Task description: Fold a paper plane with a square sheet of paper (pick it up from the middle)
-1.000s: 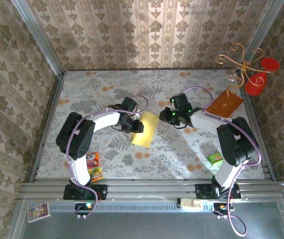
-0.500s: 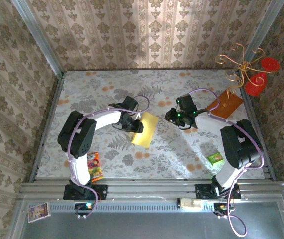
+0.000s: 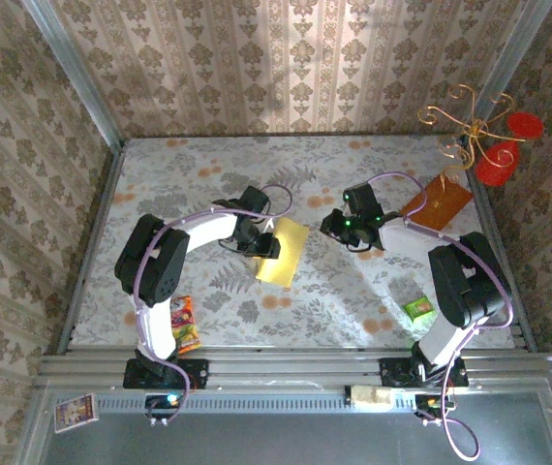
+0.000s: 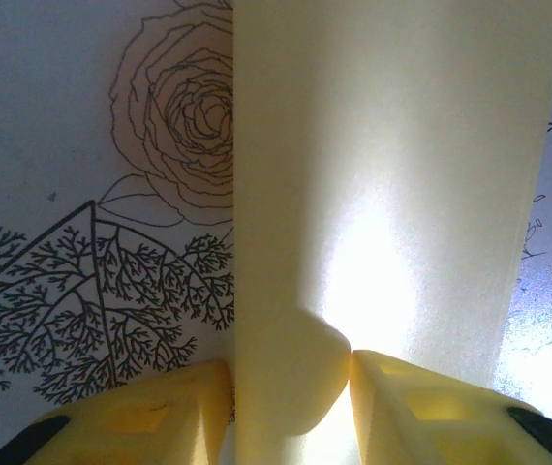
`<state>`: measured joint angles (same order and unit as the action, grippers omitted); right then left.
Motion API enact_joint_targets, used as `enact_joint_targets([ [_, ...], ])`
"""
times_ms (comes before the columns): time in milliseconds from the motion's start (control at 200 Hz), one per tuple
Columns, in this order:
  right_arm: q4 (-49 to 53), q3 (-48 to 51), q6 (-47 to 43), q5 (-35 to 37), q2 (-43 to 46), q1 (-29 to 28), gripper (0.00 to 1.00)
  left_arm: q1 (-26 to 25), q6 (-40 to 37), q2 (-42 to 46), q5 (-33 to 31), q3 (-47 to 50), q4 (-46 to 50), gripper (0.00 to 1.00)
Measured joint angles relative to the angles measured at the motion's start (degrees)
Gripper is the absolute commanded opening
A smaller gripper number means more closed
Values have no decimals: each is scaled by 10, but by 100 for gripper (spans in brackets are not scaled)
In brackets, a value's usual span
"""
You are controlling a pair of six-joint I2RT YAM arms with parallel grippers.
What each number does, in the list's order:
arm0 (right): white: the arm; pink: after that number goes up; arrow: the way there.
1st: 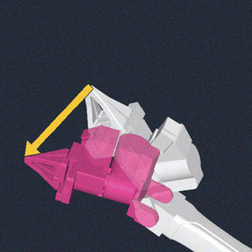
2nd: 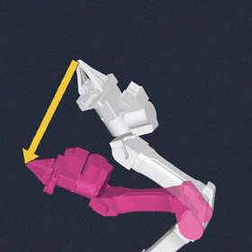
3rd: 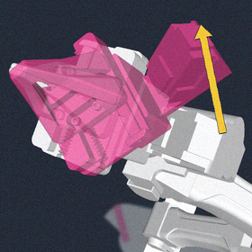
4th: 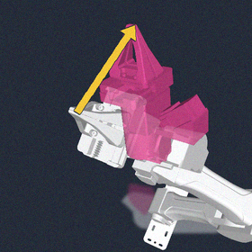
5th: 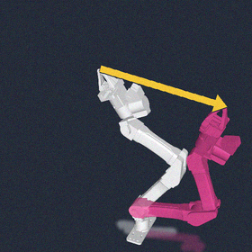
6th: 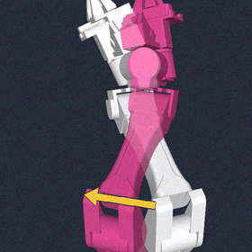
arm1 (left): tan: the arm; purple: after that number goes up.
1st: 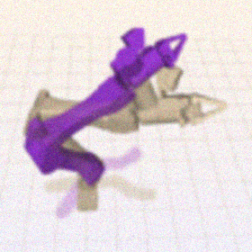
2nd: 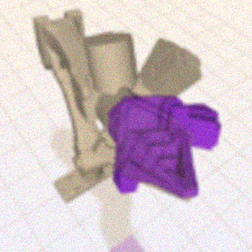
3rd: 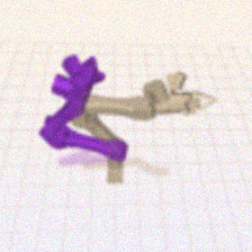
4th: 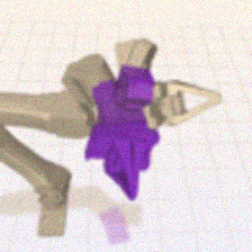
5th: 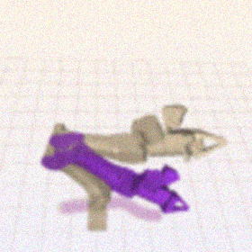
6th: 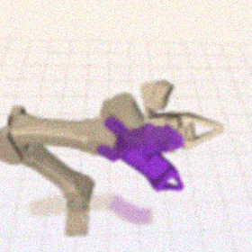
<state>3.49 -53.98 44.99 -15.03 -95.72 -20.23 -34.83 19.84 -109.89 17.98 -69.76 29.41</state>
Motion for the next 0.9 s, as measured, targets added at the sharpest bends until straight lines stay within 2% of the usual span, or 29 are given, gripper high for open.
enact_joint_targets([
  [595, -5, 0, 2, -4, -9, -3, 19, -4, -2, -9, -9, -14, 15, 41],
  [900, -21, 2, 11, -17, -17, -23, 18, -4, -2, -11, -9, -17, 19, 41],
])
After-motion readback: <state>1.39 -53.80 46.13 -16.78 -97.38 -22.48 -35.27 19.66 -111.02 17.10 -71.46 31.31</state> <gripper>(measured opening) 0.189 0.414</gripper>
